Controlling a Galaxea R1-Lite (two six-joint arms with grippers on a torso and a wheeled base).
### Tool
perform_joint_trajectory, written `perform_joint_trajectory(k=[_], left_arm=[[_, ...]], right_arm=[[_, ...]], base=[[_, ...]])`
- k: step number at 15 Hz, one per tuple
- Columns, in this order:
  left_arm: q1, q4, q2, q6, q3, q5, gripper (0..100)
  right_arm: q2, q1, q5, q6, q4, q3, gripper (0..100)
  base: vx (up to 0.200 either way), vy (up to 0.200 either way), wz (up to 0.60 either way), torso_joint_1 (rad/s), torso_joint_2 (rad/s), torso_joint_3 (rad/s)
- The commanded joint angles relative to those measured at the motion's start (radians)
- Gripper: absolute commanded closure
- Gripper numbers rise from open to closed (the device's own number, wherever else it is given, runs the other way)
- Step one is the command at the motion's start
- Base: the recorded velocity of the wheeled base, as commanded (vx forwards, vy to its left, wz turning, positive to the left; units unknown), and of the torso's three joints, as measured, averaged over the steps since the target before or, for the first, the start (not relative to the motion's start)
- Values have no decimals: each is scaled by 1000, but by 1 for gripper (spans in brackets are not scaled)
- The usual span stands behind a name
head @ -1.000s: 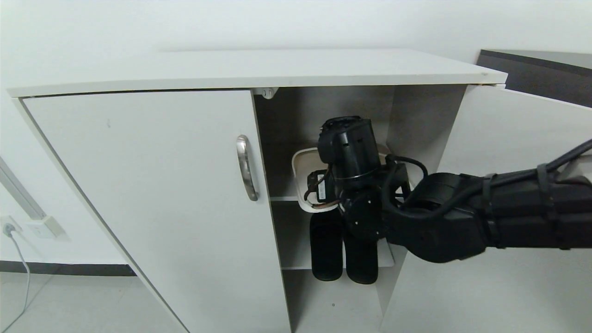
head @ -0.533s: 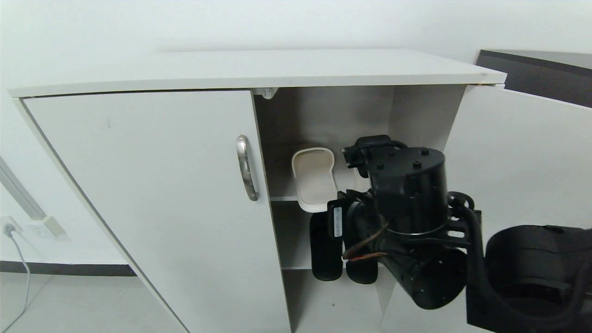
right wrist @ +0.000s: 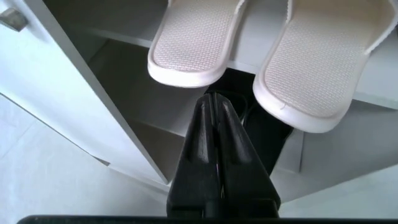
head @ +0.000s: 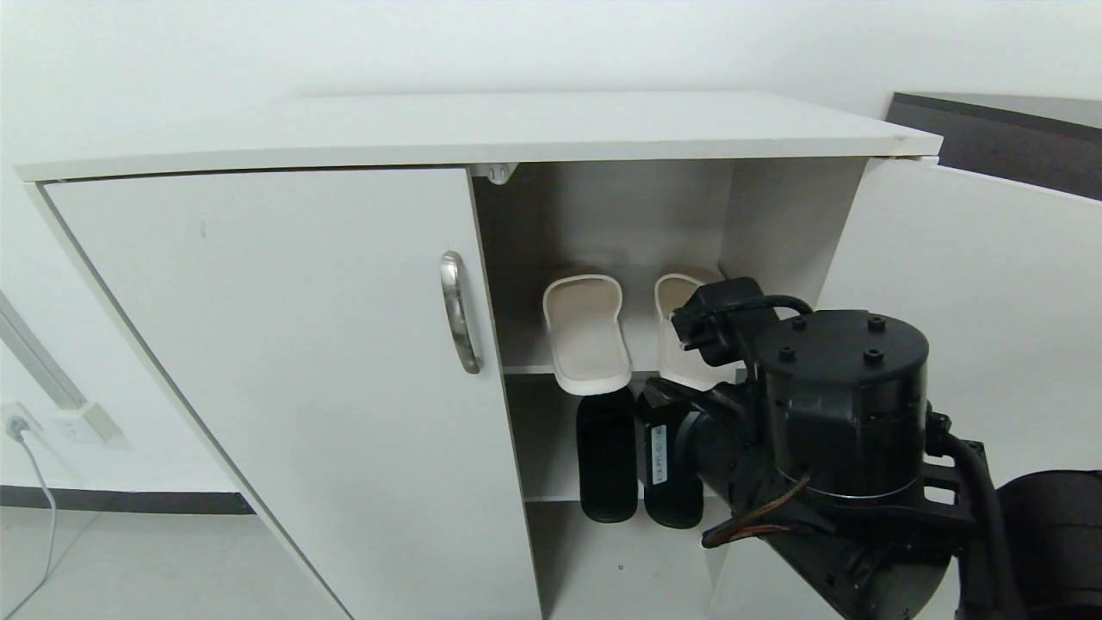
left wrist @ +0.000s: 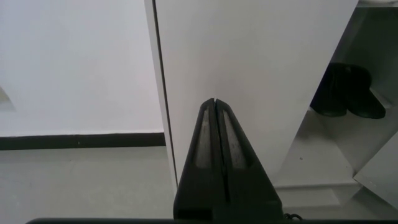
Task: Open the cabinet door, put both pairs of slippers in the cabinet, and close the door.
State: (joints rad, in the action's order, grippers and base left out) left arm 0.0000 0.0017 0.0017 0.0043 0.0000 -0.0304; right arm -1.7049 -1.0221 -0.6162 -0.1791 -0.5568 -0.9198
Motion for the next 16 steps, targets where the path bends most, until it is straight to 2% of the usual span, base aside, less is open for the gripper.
perform_joint_trajectory(k=[1,6,16], left_arm=[[0,0,1,-1,0,0,100],[0,0,1,-1,0,0,100],[0,0,1,-1,0,0,100]], right_arm=[[-2,-1,0,0,0,1,100],[-18,-1,0,10,0,21,100],[-21,4,0,7,-3,39,100]], base=[[0,0,0,0,0,0],[0,0,0,0,0,0],[-200,0,0,2,2,1]])
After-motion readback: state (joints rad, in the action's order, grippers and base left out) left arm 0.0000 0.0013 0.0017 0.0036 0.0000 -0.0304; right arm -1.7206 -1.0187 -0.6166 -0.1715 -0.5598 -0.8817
